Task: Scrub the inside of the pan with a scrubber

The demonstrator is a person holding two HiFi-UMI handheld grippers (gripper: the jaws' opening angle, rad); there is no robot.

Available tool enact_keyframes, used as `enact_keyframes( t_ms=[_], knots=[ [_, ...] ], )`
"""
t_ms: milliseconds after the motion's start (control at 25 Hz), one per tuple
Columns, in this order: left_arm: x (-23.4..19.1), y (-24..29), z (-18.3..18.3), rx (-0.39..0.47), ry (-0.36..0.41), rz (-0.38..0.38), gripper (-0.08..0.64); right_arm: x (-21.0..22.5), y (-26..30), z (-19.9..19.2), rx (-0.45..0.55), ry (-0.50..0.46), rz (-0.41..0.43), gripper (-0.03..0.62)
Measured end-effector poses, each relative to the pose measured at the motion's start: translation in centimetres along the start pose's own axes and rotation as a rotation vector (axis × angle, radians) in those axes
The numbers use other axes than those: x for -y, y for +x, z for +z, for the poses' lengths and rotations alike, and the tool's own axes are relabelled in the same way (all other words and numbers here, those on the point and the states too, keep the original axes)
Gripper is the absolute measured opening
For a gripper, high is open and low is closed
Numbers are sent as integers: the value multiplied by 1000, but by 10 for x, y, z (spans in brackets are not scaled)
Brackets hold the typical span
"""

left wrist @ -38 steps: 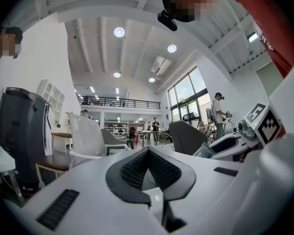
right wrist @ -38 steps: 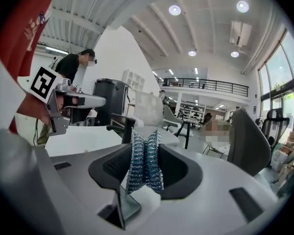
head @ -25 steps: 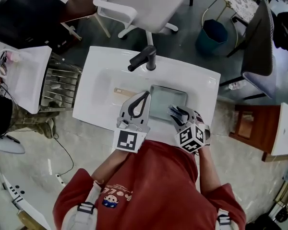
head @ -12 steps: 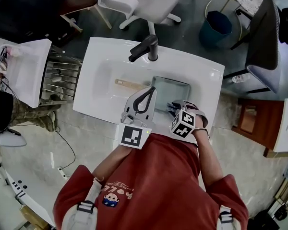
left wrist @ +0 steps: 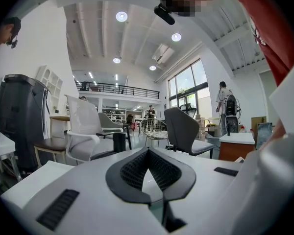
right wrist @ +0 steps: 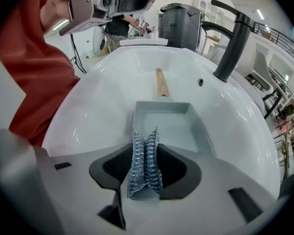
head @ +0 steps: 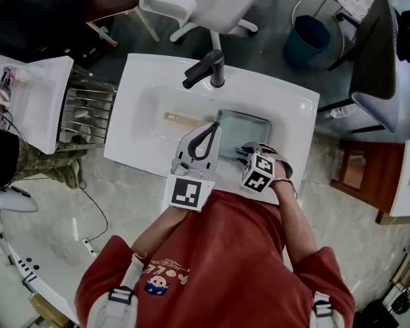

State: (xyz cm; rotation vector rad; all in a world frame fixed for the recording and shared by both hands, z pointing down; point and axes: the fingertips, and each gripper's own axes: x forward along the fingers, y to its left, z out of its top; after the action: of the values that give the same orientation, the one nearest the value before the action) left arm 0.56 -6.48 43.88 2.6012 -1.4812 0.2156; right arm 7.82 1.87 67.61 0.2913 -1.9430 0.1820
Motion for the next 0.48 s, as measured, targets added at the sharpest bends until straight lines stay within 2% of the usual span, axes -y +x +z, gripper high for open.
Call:
enact_keyframes(
  t_ms=[480],
  knots=[
    [-1,3,-3,0,2,-6,14,-1,8,-4,-38,21,29,167]
  ],
)
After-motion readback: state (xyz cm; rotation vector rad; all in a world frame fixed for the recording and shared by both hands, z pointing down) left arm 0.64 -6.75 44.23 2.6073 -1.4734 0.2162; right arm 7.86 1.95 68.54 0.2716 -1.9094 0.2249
